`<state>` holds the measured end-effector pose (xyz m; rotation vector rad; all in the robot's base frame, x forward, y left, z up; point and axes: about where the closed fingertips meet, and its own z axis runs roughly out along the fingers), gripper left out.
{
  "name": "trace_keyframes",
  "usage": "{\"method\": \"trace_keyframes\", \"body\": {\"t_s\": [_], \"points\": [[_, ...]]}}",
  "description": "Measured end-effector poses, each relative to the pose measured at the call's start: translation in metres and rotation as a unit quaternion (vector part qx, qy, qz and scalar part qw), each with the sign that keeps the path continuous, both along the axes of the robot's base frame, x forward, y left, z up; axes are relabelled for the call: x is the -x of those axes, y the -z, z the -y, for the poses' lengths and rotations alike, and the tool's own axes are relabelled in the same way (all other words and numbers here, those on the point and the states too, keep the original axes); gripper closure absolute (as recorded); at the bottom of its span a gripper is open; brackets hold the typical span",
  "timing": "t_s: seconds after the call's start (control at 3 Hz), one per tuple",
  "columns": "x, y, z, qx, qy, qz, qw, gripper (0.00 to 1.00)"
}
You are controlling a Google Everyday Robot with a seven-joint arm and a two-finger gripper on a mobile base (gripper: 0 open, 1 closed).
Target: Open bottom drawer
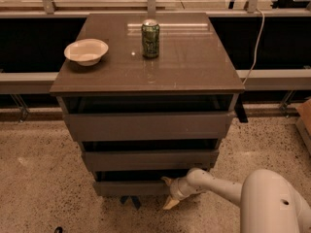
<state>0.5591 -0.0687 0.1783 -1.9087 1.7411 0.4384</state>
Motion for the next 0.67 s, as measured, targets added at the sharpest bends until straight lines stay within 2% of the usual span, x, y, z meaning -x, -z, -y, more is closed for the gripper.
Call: {"method": "trace_keyframes", "body": {"t_s": [0.33, 0.67], "points": [[0.022, -0.006, 0.004, 0.006, -0.015, -0.006, 0.9999, 0.28], [0.049, -0.025, 0.015, -0.002, -0.012, 0.0, 0.9999, 0.25]]}}
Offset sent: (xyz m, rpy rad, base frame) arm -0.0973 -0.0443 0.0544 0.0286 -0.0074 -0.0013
